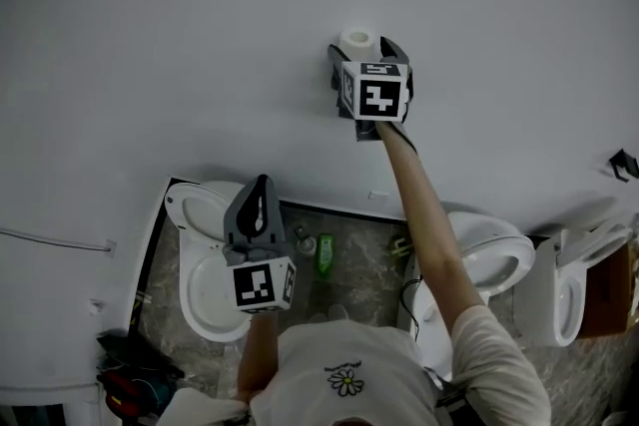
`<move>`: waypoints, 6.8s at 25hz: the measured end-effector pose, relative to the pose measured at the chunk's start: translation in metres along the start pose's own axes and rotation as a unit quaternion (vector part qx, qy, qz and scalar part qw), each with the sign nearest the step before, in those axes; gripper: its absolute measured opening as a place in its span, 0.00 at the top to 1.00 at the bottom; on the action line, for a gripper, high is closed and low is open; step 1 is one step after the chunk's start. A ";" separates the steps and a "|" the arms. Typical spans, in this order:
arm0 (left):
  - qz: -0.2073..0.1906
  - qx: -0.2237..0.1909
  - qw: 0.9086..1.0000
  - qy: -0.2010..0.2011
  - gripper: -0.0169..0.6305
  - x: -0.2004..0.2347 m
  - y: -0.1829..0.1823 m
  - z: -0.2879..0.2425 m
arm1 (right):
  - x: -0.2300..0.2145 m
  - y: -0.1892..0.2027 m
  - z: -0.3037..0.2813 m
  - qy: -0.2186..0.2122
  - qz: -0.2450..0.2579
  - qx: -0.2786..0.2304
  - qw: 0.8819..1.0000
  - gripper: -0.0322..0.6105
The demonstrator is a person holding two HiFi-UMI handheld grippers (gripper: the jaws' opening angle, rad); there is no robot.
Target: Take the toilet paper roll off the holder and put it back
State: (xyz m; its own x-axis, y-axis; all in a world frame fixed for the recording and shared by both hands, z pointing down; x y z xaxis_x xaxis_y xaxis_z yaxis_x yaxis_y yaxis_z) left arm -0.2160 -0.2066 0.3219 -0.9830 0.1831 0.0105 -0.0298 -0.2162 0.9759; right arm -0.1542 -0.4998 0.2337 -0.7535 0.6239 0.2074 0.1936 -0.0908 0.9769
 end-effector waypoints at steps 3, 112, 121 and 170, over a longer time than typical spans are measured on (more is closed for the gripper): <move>-0.002 0.008 1.000 -0.017 0.95 0.011 0.003 0.008 | -0.001 0.024 -0.018 0.002 -0.011 0.041 0.999 0.39; 0.019 0.057 0.996 0.062 0.95 -0.025 0.035 -0.086 | -0.062 0.021 0.046 0.035 -0.052 -0.050 0.997 0.54; 0.024 0.074 0.995 0.061 0.95 -0.022 0.046 -0.086 | -0.054 0.047 0.015 0.042 -0.010 0.023 0.999 0.54; 0.038 -0.007 0.993 0.116 0.95 -0.051 -0.004 -0.061 | -0.051 0.037 0.247 0.179 0.051 -0.184 0.965 0.93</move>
State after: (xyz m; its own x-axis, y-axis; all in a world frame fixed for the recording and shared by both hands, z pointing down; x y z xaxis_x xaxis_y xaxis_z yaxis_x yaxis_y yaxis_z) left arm -0.1766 -0.2738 0.3042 -0.9977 -0.0588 0.0324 0.0453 -0.2342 0.9711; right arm 0.0460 -0.3431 0.2460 -0.9237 0.2954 0.2440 0.0915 -0.4482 0.8892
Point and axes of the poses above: the fingertips, and each gripper's own axes: z backward along the fingers, x to its left, y out of its underside, the point moved 4 cm from there along z, backward along the fingers, and after that the axes turned 4 degrees about z, right-handed, at the moved point
